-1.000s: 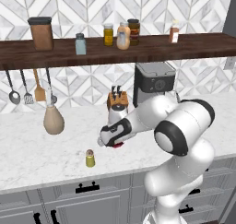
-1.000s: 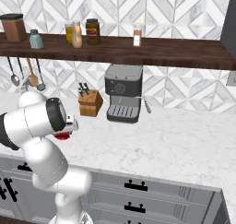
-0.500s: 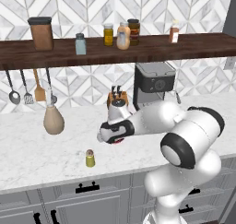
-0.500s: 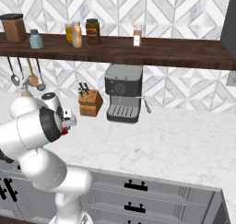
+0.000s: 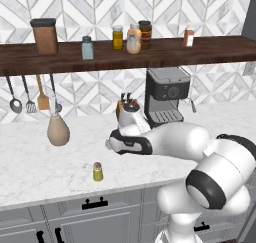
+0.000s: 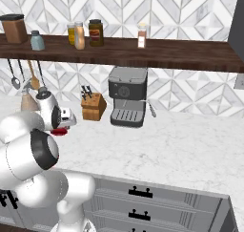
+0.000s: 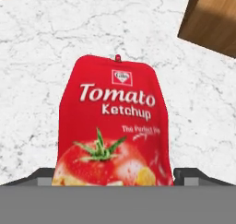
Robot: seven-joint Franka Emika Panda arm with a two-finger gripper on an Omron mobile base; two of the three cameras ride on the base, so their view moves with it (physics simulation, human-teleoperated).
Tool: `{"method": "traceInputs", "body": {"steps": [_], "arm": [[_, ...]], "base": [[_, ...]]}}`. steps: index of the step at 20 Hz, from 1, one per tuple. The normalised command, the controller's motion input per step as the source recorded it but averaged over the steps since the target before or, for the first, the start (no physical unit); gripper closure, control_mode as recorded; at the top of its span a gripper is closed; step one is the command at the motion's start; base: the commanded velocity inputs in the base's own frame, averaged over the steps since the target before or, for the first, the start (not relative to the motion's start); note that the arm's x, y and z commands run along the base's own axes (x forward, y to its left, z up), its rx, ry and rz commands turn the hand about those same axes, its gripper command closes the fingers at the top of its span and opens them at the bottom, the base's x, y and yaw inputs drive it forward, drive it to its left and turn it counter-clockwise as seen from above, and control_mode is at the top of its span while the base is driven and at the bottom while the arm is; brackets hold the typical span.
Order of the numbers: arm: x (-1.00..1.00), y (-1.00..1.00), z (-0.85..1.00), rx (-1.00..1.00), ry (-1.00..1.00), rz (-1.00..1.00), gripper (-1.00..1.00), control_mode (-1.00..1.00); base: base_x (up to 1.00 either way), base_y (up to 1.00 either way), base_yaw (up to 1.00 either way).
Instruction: Put the shaker and condiment bottle from the counter next to their counterparts in the cabinet.
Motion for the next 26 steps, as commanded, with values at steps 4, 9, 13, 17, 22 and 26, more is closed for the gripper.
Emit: {"method": "traceInputs", "body": {"steps": [4,9,13,17,22,26], "arm": [[-0.05,0.0,0.56,0.0,0.0,0.0,1.0,-1.0],[0.0,0.0,0.62,0.0,0.0,0.0,1.0,-1.0],[0.0,-0.03,0.6,0.0,0.0,0.0,1.0,-1.0],[0.0,-0.01,0.58,0.0,0.0,0.0,1.0,-1.0],[-0.04,0.0,0.46,-0.04,0.0,0.0,1.0,-1.0],[0.0,0.0,0.47,-0.07,0.0,0.0,1.0,-1.0]], "base": [[0.0,0.0,0.0],[0.0,0.0,0.0],[0.0,0.0,0.0],[0.0,0.0,0.0],[0.0,0.0,0.0],[0.0,0.0,0.0]]}}
